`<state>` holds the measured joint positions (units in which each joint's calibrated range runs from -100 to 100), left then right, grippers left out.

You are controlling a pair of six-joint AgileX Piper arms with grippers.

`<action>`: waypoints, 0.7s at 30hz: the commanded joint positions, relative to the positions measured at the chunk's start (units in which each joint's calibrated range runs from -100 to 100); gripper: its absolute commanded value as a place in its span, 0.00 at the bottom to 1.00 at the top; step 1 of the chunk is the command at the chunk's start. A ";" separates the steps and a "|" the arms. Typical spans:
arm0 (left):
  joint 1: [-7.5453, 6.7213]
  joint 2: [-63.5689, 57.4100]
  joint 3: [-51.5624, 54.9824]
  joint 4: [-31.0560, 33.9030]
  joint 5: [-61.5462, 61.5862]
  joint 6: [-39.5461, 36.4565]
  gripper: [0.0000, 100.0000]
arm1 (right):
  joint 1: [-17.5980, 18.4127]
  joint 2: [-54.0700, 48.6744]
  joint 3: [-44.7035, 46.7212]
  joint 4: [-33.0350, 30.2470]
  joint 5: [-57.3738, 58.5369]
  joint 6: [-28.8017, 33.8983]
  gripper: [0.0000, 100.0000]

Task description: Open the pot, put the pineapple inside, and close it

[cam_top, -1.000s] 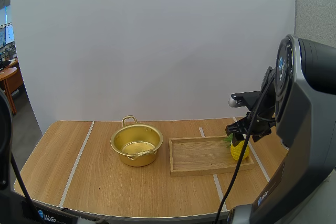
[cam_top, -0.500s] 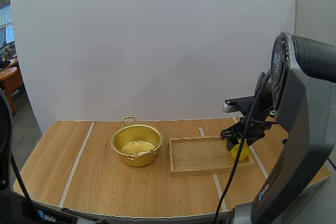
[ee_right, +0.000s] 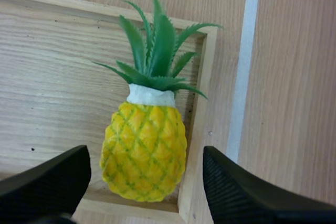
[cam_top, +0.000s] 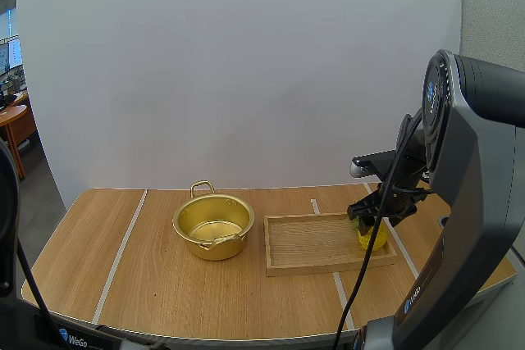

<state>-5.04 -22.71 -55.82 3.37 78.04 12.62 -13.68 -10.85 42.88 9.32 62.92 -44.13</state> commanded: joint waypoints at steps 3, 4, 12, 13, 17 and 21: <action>-0.11 -0.18 -0.47 0.62 -2.13 -0.61 0.00 | 0.30 1.77 -0.37 0.34 -0.94 0.56 1.00; -0.11 -0.18 -0.47 0.62 -2.13 -0.61 0.00 | 0.30 2.39 -0.37 0.34 -0.94 0.56 1.00; -0.11 -0.18 -0.47 0.62 -2.13 -0.61 0.00 | 0.30 6.28 -0.37 0.34 -2.24 0.56 1.00; -0.11 -0.18 -0.47 0.62 -2.13 -0.61 0.00 | 0.30 6.31 -0.37 0.34 -2.58 0.56 1.00; -0.11 -0.18 -0.47 0.62 -2.13 -0.61 0.00 | 0.30 6.31 -0.37 0.24 -2.97 0.56 1.00; -0.11 -0.18 -0.47 0.62 -2.13 -0.61 0.00 | 0.30 6.31 -0.37 0.24 -3.59 0.66 1.00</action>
<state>-5.04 -22.71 -55.82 3.37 78.04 12.62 -13.44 -4.27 42.85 9.42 59.88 -43.98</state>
